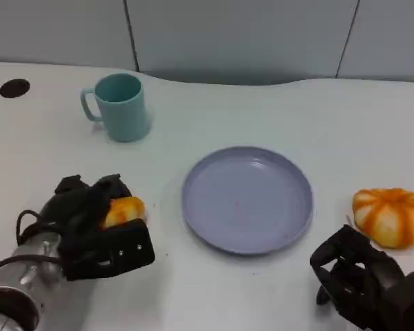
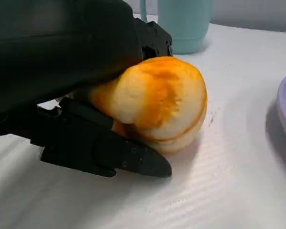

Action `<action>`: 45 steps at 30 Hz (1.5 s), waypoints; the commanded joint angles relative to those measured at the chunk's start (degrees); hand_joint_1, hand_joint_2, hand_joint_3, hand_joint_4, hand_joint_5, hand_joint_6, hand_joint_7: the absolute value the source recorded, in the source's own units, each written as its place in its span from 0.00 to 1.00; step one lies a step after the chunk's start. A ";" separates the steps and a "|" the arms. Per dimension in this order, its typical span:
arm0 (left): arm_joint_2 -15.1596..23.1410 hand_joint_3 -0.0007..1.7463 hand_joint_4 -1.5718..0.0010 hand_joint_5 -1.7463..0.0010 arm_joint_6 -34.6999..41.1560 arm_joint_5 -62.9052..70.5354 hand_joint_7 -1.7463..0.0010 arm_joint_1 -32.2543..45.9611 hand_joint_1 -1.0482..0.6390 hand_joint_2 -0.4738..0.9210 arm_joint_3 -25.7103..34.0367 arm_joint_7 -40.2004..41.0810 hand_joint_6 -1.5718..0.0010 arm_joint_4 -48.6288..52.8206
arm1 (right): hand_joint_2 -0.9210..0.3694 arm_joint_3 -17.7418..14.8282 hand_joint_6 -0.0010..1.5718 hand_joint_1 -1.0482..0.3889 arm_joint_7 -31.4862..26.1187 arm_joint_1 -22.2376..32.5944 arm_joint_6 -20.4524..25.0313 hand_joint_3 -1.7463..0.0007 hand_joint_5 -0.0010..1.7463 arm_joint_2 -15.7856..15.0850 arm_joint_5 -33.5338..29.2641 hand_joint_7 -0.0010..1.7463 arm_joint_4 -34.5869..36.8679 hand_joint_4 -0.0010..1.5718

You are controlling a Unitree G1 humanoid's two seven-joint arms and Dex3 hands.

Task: Grasp the bread from the table and place it into the plate.

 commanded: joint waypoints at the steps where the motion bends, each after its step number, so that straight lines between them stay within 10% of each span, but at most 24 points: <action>1: -0.14 0.00 0.70 0.00 -2.38 0.89 0.00 2.43 0.52 0.96 -1.25 3.23 0.83 3.37 | 0.00 -0.84 0.24 0.54 0.03 0.42 -0.06 0.80 1.00 -0.46 0.72 1.00 -1.06 0.40; 17: -0.08 0.07 0.56 0.00 -16.15 -5.63 0.00 2.30 0.57 1.00 4.92 15.26 0.75 0.41 | 0.00 -0.76 0.23 0.54 -0.61 -0.42 0.65 0.80 1.00 -0.47 0.02 1.00 -0.23 0.38; 32: -1.18 0.04 0.53 0.00 -21.27 -21.56 0.00 4.26 0.59 0.98 14.74 -4.80 0.66 -15.24 | 0.00 -0.74 0.23 0.54 -0.78 -1.37 0.19 0.80 1.00 -0.18 0.37 1.00 1.13 0.39; 45: -7.45 0.03 0.44 0.00 -19.32 -17.12 0.00 -3.36 0.58 0.96 9.55 -13.69 0.59 -20.35 | 0.00 -0.60 0.24 0.53 -0.42 -2.17 -1.62 0.80 1.00 -0.23 0.51 1.00 3.30 0.40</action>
